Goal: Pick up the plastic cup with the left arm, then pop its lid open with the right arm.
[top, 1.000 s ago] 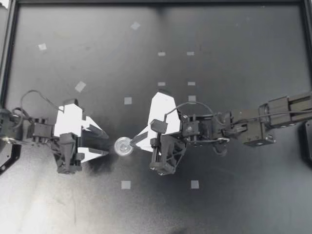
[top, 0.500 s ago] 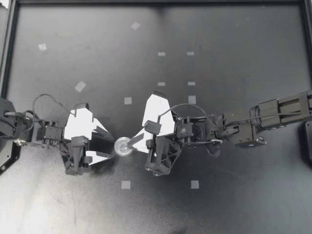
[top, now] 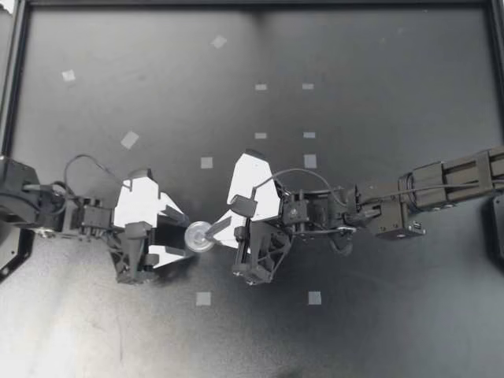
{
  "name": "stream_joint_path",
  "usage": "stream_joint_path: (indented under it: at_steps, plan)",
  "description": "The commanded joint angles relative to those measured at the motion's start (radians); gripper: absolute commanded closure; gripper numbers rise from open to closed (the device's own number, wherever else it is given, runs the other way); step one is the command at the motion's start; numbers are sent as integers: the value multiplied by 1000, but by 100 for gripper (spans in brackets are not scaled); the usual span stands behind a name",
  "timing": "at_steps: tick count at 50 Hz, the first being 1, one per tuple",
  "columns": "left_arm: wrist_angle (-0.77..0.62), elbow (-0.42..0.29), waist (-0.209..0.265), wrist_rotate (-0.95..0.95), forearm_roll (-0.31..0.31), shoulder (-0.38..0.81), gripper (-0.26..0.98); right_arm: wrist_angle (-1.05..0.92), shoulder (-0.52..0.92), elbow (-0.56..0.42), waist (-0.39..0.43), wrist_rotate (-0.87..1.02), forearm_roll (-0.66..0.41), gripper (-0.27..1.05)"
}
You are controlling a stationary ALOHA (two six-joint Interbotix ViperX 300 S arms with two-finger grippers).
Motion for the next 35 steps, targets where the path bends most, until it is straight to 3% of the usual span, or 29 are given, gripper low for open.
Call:
stream_joint_path:
  at_steps: [1,35]
  plan:
    - [-26,-20,-2,-2,-2,2,10,-5,-15,-21,3,2,0,88]
    - [-49,-29,-2,-3,-8,17,10,71,-3,-21,5,2,0,88]
